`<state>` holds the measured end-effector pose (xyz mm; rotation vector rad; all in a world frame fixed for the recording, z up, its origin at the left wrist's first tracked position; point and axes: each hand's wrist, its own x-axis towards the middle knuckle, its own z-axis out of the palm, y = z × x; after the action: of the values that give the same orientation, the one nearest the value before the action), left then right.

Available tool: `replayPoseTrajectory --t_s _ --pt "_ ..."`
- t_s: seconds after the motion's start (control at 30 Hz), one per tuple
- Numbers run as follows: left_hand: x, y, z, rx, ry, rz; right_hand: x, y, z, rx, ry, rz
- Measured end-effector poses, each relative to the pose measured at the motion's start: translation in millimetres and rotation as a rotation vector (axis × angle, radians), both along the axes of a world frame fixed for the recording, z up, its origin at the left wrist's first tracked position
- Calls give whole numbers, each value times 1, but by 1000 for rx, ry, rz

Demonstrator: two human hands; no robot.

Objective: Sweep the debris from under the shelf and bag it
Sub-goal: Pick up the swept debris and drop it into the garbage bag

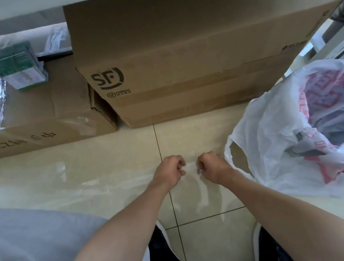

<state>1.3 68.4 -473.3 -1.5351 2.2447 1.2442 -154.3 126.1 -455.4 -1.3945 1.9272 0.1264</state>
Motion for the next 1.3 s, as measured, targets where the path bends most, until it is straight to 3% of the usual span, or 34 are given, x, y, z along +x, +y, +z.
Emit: replayPoseTrajectory --t_s 0.33,0.63,1.0,1.3 --pt "-37 16 -1 -41 53 -165 -10 4 -2 -45 -68 -30" --pt "-45 19 -4 -62 -47 -110 -35 13 -11 -66 -49 -175" --pt "-56 -13 2 -128 28 54 -43 7 -16 -110 -13 -203" --pt "-62 -7 2 -207 -82 -95 -44 7 -24 -144 -9 -261"
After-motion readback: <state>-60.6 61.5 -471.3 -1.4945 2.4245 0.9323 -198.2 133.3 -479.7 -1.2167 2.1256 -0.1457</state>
